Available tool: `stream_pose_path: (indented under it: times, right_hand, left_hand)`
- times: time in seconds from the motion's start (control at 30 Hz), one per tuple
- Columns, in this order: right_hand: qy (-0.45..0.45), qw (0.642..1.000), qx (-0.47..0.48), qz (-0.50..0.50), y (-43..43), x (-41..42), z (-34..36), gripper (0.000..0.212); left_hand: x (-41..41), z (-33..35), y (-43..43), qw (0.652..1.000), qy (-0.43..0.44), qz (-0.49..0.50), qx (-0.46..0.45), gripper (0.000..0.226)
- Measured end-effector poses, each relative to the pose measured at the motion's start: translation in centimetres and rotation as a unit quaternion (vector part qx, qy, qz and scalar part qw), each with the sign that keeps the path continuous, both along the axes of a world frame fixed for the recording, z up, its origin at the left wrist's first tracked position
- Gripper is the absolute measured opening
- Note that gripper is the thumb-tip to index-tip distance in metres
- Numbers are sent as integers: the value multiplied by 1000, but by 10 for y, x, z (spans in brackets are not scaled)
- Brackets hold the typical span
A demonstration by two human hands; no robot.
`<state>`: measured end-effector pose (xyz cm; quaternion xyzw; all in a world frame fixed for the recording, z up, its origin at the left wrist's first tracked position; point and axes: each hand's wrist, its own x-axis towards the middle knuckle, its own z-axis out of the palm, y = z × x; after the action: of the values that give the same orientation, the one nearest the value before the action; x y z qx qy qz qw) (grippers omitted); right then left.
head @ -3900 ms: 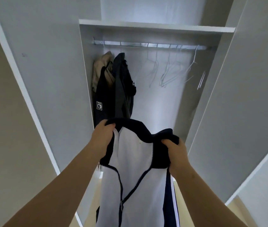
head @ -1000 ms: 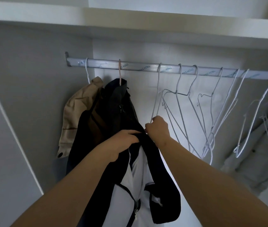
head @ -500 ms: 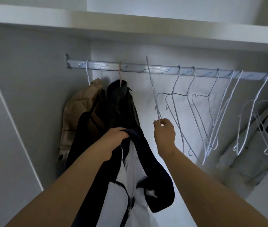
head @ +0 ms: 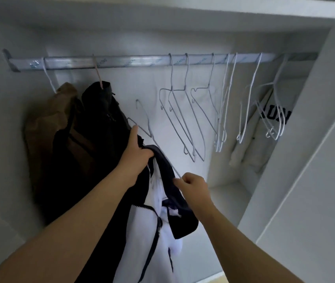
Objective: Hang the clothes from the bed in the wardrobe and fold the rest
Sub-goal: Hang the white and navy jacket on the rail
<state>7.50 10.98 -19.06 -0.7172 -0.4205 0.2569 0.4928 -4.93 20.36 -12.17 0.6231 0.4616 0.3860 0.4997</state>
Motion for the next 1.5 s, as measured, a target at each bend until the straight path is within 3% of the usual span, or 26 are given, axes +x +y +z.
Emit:
stream_pose_path:
  times: [0.1,0.23,0.33,0.47,0.63,0.73,0.8,0.87,0.93,1.0,1.1,1.23,1.33,1.4,1.47,1.5]
  right_hand:
    - [1,999,-31,-13,-43,18,-5,44]
    - [9,998,-46,-41,-106,44,-4,43]
    - [9,996,-64,-57,-168,62,-5,31]
    - [8,996,-64,-54,-230,70,2,12]
    - [42,997,5,-68,-289,66,22,24]
    - [48,991,26,-120,-331,66,21,13]
    - [41,985,33,-163,-361,70,16,32]
    - [42,978,37,-201,-390,76,14,39]
    - [58,972,61,-222,-412,80,14,43]
    - [62,964,89,-243,-433,83,17,48]
    - [98,953,130,-257,-457,90,22,40]
    - [109,939,113,-306,-475,102,26,23]
    - [92,904,142,-392,-487,111,25,22]
    - [129,882,177,-418,-494,115,24,18]
    - [184,868,218,-407,-500,119,22,26]
    - [193,868,222,-400,-502,120,20,31]
  left_hand:
    - [16,3,-16,999,14,-40,-8,71]
    - [42,1,-56,995,38,-94,-14,36]
    - [66,-2,-106,989,60,-137,10,44]
    - [88,-9,-182,971,107,-210,44,33]
    - [105,-18,-275,951,126,-276,55,32]
    - [110,-24,-308,953,128,-266,63,44]
    - [115,-27,-322,961,132,-232,75,50]
    - [123,-28,-335,969,139,-186,80,53]
    - [129,-29,-345,969,154,-168,95,44]
    - [136,-28,-354,959,180,-178,125,20]
    - [149,-26,-368,949,201,-192,147,26]
    - [166,-25,-385,946,201,-199,161,18]
    - [171,-20,-390,966,153,-186,95,13]
    - [171,-16,-388,980,81,-176,-49,21]
    - [166,-13,-382,962,12,-175,-208,31]
    - [164,-12,-377,955,2,-171,-243,32]
